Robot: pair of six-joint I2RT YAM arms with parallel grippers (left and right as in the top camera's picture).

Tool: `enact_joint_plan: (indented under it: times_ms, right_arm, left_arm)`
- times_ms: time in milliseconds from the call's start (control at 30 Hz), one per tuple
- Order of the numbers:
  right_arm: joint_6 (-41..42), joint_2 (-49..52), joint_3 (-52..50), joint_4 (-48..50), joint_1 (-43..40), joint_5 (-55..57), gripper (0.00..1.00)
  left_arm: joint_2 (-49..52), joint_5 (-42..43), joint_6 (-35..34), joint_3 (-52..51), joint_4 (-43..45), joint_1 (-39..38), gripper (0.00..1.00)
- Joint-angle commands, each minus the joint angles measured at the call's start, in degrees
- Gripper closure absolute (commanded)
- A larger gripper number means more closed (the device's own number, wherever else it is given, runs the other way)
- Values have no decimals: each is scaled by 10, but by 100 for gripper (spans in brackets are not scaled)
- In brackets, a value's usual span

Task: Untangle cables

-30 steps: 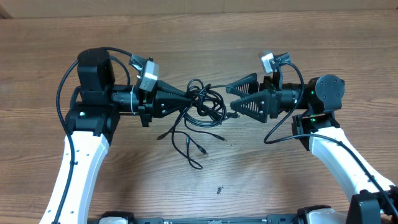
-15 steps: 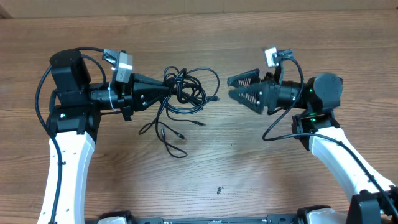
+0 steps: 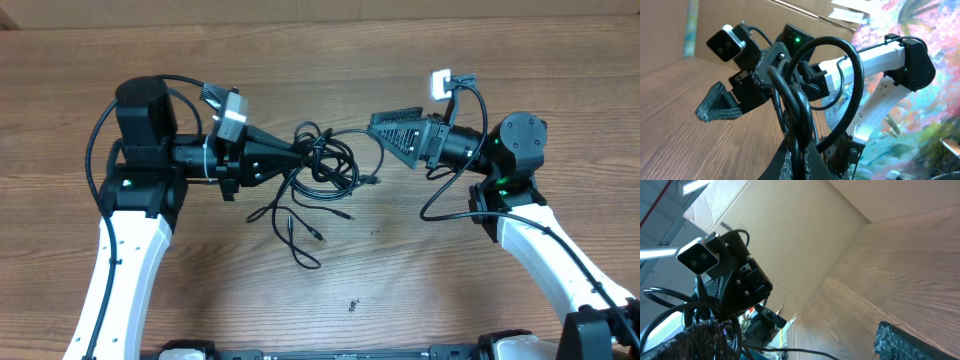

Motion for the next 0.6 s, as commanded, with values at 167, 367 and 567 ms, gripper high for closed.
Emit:
enact_joint_plan:
  times_ms: [167,367,567]
  right_arm:
    - [-7,-5,7,18,5,-62,0]
    - [-19,-5,7,20,13,-83,0]
    - [-51,-5,7,20,55,-82,0]
  left_arm:
    - [0,-42,9,3,12,-44,96]
    - [0,-94,6,3,12,-63,96]
    - [0,-115,-11,3,12,-63,96]
